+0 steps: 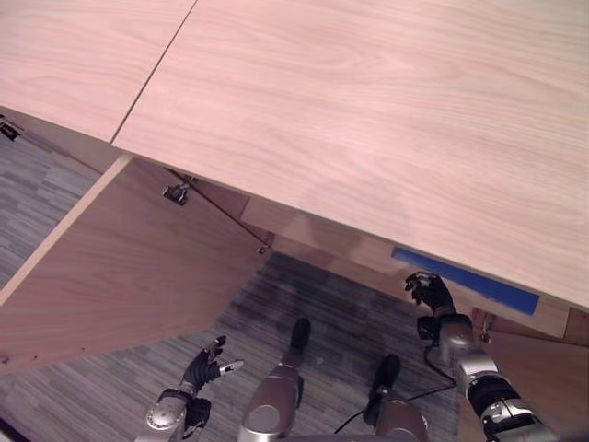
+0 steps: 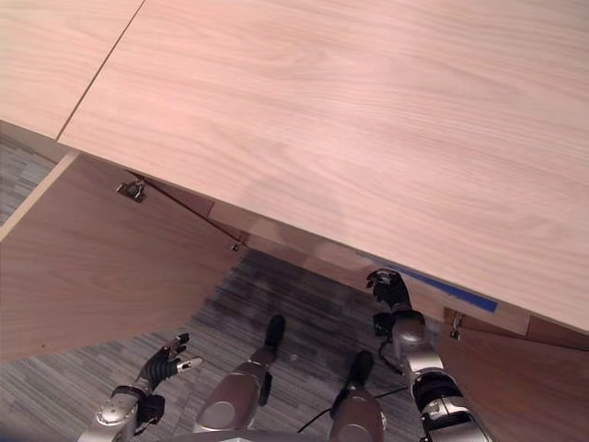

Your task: Put the empty folder in the office cabinet

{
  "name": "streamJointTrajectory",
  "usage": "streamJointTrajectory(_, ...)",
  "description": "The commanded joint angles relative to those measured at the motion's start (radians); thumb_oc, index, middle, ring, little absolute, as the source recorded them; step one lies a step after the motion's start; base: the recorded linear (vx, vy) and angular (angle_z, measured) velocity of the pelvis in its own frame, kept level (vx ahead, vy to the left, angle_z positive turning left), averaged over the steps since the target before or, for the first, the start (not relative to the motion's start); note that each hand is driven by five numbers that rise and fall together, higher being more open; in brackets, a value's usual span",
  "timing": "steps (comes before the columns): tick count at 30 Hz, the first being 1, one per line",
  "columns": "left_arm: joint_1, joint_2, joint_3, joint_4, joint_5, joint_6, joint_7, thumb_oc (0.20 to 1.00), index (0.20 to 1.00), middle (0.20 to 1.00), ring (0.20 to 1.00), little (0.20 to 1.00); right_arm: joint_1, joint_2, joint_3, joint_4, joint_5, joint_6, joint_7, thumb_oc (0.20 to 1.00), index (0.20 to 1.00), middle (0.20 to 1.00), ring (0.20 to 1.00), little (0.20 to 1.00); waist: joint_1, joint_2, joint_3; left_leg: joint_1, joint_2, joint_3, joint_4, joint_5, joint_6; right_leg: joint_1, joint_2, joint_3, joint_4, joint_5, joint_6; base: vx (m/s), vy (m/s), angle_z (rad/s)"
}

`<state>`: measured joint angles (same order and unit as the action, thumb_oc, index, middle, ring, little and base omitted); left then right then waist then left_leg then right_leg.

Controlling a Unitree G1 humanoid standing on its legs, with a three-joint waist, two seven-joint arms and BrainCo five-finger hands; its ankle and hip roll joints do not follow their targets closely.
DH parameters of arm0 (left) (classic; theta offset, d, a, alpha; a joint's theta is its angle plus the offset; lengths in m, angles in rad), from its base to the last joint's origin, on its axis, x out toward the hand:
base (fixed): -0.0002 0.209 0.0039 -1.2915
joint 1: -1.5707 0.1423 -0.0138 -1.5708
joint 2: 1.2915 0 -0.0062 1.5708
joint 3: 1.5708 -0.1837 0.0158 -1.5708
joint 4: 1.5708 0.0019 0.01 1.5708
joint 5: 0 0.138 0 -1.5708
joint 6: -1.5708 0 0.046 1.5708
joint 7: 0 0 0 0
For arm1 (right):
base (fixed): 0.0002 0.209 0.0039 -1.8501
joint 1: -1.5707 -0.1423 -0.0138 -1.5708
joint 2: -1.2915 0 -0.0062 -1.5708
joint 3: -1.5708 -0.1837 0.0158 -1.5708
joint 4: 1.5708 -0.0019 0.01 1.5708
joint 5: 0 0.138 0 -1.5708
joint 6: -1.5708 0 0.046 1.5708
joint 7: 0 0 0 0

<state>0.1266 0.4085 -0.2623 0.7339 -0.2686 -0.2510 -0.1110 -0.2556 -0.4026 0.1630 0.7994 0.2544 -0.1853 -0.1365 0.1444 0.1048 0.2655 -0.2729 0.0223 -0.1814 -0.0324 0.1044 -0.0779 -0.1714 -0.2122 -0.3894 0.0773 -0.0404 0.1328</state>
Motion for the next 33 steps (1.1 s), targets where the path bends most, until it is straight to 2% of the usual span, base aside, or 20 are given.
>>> streamJointTrajectory(1, 0.005, 0.060, -0.040, -0.023, -0.022, -0.029, -0.009, 1.000, 1.000, 1.000, 1.000, 1.000, -0.008, -0.014, 0.022, -0.003, 0.012, -0.022, -0.018, 0.200, 0.200, 0.200, 0.200, 0.200, 0.020, 0.000, 0.001, 0.020, 0.025, -0.070, 0.013, -0.102, -0.028, -0.043, -0.045, 0.043, 0.144, -0.054, 0.035, 0.00, 0.000, 0.00)
streamJointTrajectory(12, -0.006, 0.085, -0.087, -0.048, -0.044, -0.026, -0.023, 1.000, 1.000, 1.000, 1.000, 1.000, -0.115, -0.024, 0.014, 0.233, 0.079, 0.001, -0.029, 0.200, 0.200, 0.200, 0.200, 0.200, 0.045, 0.023, 0.010, 0.005, 0.013, -0.075, 0.024, -0.100, -0.025, -0.055, -0.052, 0.043, 0.160, -0.058, 0.035, 0.00, 0.000, 0.01)
streamJointTrajectory(33, -0.004, 0.120, -0.145, -0.092, -0.045, -0.022, -0.054, 1.000, 1.000, 1.000, 1.000, 1.000, -0.239, -0.128, -0.030, 0.369, 0.124, 0.015, -0.048, 0.200, 0.200, 0.200, 0.200, 0.200, 0.077, 0.081, 0.028, -0.027, 0.000, -0.086, 0.034, -0.094, -0.024, -0.094, -0.066, 0.046, 0.191, -0.070, 0.036, 0.00, 0.000, 0.00)
